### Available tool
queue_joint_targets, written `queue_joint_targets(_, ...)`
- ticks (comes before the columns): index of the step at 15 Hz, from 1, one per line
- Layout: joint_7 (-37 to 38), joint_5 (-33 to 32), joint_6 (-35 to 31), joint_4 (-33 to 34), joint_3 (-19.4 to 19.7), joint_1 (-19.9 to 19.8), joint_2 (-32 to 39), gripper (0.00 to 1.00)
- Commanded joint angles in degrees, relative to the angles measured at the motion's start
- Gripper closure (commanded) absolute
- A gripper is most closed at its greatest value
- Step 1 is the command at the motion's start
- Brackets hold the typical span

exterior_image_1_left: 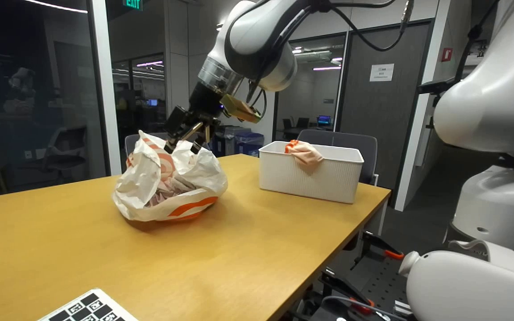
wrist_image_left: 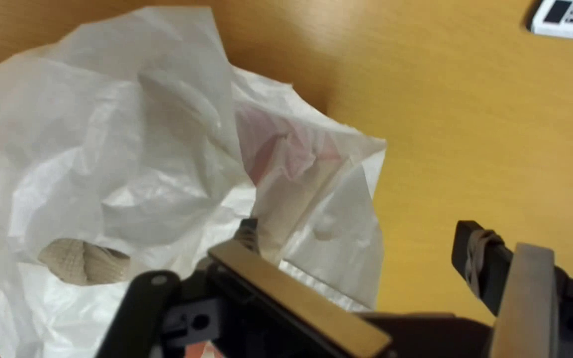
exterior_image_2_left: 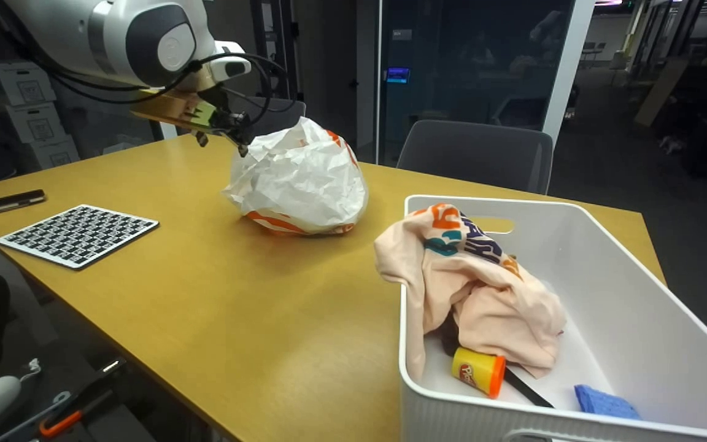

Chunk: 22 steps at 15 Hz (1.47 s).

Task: Move the items, which are in the plastic, to the laundry basket

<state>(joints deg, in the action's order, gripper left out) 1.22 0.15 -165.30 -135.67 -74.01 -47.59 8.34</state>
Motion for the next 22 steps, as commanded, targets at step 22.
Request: queue_joint_targets(22,-29.5,-23.1,1.6,15.0,53.8,53.5,7.3,0.0)
